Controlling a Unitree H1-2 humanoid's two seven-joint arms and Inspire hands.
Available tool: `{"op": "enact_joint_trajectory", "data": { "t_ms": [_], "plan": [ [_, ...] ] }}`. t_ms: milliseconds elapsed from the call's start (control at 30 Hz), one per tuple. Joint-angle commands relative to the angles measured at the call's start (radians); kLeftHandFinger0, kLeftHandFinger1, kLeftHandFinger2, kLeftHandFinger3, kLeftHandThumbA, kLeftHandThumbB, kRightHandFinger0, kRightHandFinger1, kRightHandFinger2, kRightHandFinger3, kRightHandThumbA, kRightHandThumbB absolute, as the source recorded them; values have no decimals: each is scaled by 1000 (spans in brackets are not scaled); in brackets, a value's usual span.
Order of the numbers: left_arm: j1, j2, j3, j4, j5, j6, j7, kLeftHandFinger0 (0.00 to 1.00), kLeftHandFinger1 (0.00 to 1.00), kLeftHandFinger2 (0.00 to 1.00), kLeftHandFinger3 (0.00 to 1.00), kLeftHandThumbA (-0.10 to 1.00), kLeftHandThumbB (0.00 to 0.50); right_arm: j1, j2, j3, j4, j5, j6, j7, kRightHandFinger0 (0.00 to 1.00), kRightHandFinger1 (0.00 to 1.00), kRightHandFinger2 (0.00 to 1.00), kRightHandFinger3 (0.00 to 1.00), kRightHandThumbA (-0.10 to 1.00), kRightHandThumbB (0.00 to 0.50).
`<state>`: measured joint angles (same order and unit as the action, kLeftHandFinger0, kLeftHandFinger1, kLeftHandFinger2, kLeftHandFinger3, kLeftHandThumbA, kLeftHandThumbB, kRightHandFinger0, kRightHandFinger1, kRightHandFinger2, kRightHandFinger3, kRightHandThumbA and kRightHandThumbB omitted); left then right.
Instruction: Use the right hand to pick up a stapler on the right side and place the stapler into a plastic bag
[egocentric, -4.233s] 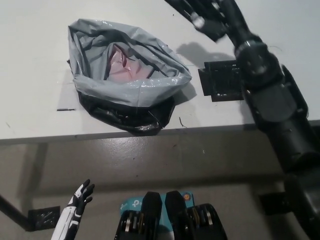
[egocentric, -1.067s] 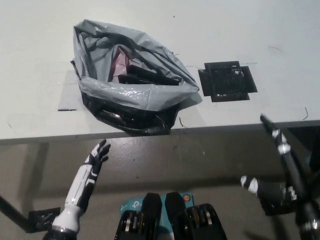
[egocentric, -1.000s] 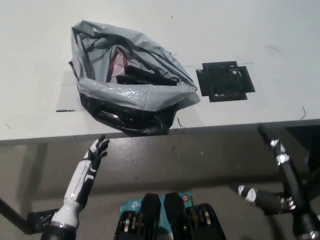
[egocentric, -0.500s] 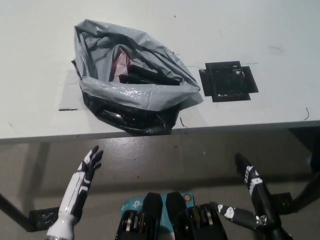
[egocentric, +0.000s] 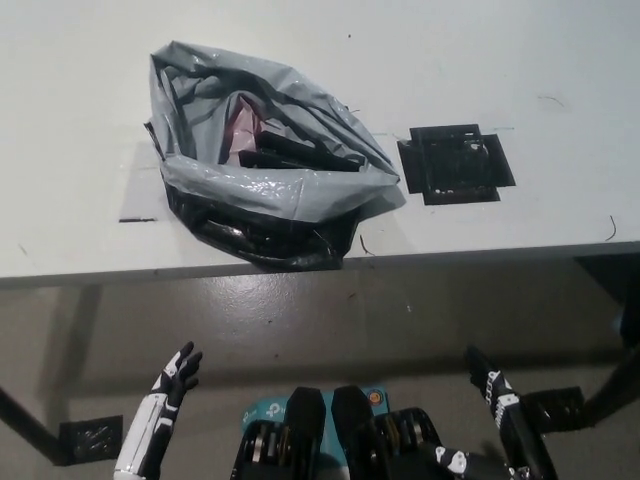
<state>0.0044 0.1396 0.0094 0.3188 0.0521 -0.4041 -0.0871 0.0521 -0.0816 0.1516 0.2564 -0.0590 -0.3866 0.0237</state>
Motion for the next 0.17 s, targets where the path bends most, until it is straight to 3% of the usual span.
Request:
{"op": "enact_joint_trajectory", "data": {
  "t_ms": [0, 133],
  "plan": [
    [4, 11, -6, 2, -6, -41, -5, 1000, 1000, 1000, 1000, 1000, 500, -1, -3, -7, -9, 22, -77, 25, 1000, 1000, 1000, 1000, 959, 243],
    [7, 11, -5, 5, -9, -43, -6, 1000, 1000, 1000, 1000, 1000, 500, -3, -3, -11, -7, 30, -82, 30, 1000, 1000, 1000, 1000, 953, 249]
  ]
}}
